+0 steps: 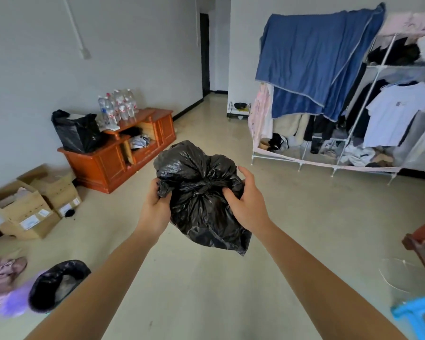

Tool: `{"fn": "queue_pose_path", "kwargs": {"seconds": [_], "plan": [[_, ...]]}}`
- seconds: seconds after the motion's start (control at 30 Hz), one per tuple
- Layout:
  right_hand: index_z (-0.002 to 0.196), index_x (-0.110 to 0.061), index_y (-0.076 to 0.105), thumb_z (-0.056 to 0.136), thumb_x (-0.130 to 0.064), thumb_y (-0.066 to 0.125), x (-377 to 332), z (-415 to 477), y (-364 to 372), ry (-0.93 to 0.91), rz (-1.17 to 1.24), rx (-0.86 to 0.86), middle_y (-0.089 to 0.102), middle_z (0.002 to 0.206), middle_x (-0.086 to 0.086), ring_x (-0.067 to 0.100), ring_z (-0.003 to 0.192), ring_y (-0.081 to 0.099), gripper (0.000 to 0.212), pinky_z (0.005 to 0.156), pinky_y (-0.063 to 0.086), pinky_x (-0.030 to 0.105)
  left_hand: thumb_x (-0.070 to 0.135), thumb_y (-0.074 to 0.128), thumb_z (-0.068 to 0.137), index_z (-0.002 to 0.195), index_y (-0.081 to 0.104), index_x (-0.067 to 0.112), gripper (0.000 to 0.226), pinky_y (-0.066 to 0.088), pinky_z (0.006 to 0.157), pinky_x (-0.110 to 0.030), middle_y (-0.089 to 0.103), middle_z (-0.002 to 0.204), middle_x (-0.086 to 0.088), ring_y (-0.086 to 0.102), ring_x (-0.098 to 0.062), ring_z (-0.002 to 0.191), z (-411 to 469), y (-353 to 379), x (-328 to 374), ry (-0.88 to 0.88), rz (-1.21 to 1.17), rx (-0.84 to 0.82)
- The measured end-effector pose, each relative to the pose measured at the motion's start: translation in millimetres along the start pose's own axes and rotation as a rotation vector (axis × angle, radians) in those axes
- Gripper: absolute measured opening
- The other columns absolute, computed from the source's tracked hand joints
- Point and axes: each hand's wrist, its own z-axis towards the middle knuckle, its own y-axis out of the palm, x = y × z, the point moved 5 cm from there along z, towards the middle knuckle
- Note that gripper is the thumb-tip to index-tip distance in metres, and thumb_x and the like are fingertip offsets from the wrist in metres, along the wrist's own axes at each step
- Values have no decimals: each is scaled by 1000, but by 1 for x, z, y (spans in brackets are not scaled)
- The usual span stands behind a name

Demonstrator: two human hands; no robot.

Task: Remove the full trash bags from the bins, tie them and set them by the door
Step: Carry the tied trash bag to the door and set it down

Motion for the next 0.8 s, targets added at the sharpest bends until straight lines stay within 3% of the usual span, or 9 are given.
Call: {"fn": "queue_pose_path", "kwargs": {"seconds": [0.13, 0.27, 0.47, 0.67, 0.8], "plan": [[149, -30, 26, 93, -40, 61, 11, 97, 66, -27, 3, -42, 65, 121, -9, 12, 107, 62, 67, 87, 44, 28, 16, 44, 107, 140, 51, 23, 34, 39, 98, -26, 60, 123, 13, 56, -3, 111, 103, -16, -12, 33, -23, 31], [148, -28, 26, 94, -37, 60, 14, 199, 128, -61, 2, -47, 66, 121, -8, 13, 107, 62, 65, 87, 45, 29, 17, 42, 108, 136, 54, 21, 31, 40, 101, -29, 62, 119, 14, 57, -1, 107, 221, -38, -28, 43, -40, 11], [150, -30, 23, 94, -39, 60, 7, 348, 193, -20, -1, -41, 65, 124, -8, 12, 110, 61, 67, 93, 47, 31, 33, 49, 105, 138, 56, 23, 35, 42, 110, -43, 65, 131, 5, 58, -19, 125, 405, -57, -46, -10, -23, -38], [153, -29, 22, 95, -38, 60, 47, 481, 235, 46, 4, 13, 66, 117, -11, 12, 108, 62, 70, 89, 45, 28, 29, 50, 105, 122, 59, 29, 20, 42, 100, -34, 66, 115, 16, 60, -4, 107, 547, -25, -71, -86, -95, -69], [153, -28, 21, 95, -38, 60, 91, 587, 262, 58, 11, 37, 64, 111, -14, 11, 103, 60, 71, 85, 42, 26, 30, 50, 105, 125, 58, 29, 22, 43, 103, -36, 66, 120, 14, 60, -10, 114, 661, 9, -102, -92, -89, -84]]}}
